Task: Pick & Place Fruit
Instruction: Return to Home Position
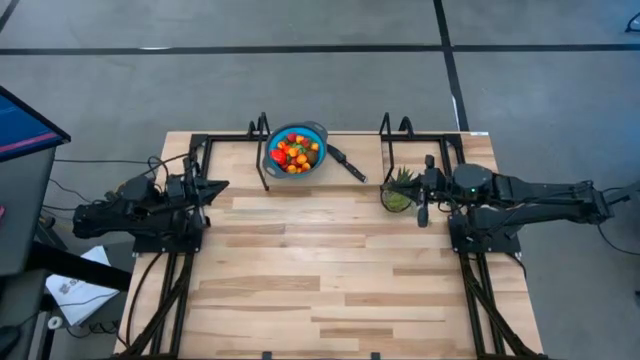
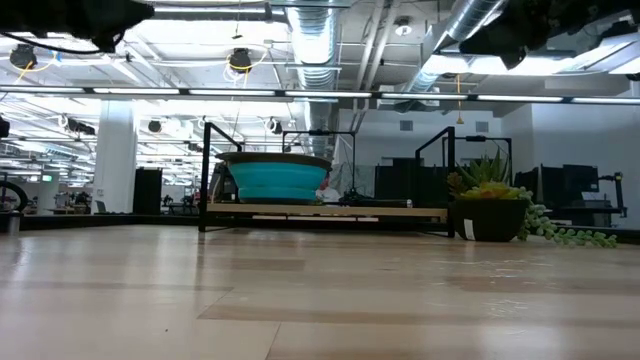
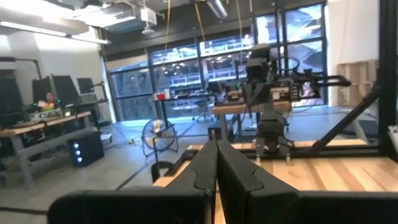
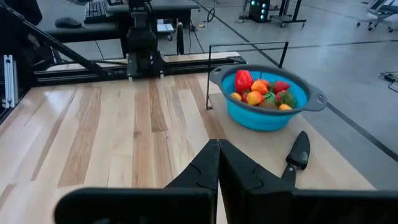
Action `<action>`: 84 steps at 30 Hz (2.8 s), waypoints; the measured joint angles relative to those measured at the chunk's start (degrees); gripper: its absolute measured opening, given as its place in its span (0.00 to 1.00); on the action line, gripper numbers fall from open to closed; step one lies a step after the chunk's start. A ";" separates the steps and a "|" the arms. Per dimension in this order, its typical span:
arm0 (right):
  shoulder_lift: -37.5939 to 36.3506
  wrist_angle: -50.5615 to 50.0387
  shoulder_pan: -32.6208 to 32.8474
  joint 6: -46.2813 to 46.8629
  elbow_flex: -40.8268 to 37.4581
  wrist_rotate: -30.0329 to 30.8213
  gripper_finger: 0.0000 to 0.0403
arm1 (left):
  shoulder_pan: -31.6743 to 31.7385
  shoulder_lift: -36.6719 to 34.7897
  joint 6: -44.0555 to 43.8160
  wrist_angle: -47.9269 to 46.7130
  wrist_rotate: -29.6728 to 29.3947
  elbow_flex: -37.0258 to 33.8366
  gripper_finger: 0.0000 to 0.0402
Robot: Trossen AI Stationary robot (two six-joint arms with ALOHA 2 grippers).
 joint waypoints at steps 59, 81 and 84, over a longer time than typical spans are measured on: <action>-35.42 2.14 -0.09 0.19 -12.96 -2.59 0.00 | 0.00 0.43 -3.74 7.45 12.20 -17.40 0.00; -35.46 14.82 -0.04 2.47 -28.90 -0.15 0.00 | 0.00 0.45 -4.74 7.56 12.17 -17.40 0.00; -35.46 15.85 -0.02 3.02 -30.70 -0.81 0.00 | 0.00 0.45 -4.74 7.56 12.17 -17.40 0.00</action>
